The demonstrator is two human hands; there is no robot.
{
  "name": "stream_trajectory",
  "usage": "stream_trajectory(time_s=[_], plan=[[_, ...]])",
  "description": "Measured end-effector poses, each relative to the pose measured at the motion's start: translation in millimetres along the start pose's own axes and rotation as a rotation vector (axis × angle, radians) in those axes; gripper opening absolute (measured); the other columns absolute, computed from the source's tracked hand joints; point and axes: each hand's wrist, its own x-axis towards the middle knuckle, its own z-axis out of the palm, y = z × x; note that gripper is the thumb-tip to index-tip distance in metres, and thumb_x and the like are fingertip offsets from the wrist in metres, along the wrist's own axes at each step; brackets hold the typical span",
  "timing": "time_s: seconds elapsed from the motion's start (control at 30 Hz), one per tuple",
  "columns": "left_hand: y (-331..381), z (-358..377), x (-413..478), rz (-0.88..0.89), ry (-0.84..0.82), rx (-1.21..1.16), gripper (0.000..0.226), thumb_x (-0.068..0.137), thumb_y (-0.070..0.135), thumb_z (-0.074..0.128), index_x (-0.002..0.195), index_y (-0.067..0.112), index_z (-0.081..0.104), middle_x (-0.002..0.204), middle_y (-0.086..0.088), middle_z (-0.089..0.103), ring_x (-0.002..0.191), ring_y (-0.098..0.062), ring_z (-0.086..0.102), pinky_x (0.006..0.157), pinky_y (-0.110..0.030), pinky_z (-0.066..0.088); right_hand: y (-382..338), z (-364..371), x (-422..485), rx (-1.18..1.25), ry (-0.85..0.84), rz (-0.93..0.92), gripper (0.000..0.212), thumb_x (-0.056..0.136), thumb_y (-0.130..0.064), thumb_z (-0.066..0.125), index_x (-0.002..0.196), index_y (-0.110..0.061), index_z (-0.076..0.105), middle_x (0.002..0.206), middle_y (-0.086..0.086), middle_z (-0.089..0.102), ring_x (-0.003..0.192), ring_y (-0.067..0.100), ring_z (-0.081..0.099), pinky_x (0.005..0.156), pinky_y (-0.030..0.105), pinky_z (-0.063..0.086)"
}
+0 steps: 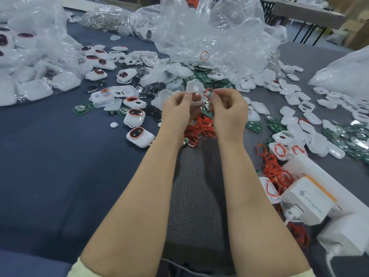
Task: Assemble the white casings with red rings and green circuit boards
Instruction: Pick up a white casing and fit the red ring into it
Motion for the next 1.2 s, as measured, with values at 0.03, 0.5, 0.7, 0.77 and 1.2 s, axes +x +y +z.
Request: stream_trajectory(time_s=[0.03, 0.5, 0.7, 0.77, 1.2], plan=[[0, 0, 0, 0.004, -0.005, 0.006, 0.018, 0.101, 0.009, 0.044, 0.096, 0.003, 0.060, 0.084, -0.010, 0.065, 0.076, -0.018, 0.063, 0.077, -0.025, 0.055, 0, 0, -1, -0.044, -0.021, -0.042, 0.005, 0.089, -0.007, 0.063, 0.091, -0.012, 0.065, 0.088, 0.008, 0.068, 0.079, 0.020, 0.063, 0.076, 0.029, 0.052], [-1, 1, -6, 0.141, -0.082, 0.240, 0.025, 0.100, 0.006, 0.043, 0.089, 0.006, 0.065, 0.087, -0.015, 0.068, 0.089, -0.027, 0.066, 0.094, -0.044, 0.053, 2, 5, -4, -0.231, 0.028, -0.213, 0.007, 0.086, -0.003, 0.061, 0.089, -0.005, 0.067, 0.088, 0.008, 0.067, 0.077, 0.011, 0.059, 0.072, 0.007, 0.041], [-3, -1, -5, 0.238, -0.116, 0.359, 0.020, 0.099, 0.009, 0.048, 0.093, 0.004, 0.066, 0.090, -0.016, 0.070, 0.088, -0.027, 0.067, 0.092, -0.049, 0.053, 3, 4, -3, -0.271, 0.041, -0.193, 0.009, 0.086, -0.003, 0.060, 0.090, -0.004, 0.069, 0.089, 0.010, 0.068, 0.084, 0.018, 0.061, 0.076, 0.018, 0.043], [-4, -2, -3, 0.250, -0.112, 0.399, 0.022, 0.099, 0.009, 0.047, 0.097, 0.001, 0.067, 0.094, -0.019, 0.070, 0.092, -0.030, 0.068, 0.092, -0.050, 0.052, 3, 4, -3, -0.279, 0.046, -0.178, 0.009, 0.086, -0.003, 0.060, 0.090, -0.004, 0.068, 0.089, 0.010, 0.068, 0.084, 0.018, 0.061, 0.075, 0.016, 0.041], [-10, -3, 2, 0.281, -0.078, 0.465, 0.028, 0.098, 0.009, 0.045, 0.081, 0.018, 0.065, 0.092, -0.017, 0.071, 0.095, -0.036, 0.067, 0.092, -0.052, 0.051, 3, 4, -1, -0.304, 0.036, -0.144, 0.008, 0.087, -0.005, 0.061, 0.090, -0.004, 0.068, 0.090, 0.008, 0.068, 0.080, 0.012, 0.056, 0.074, 0.015, 0.038]])
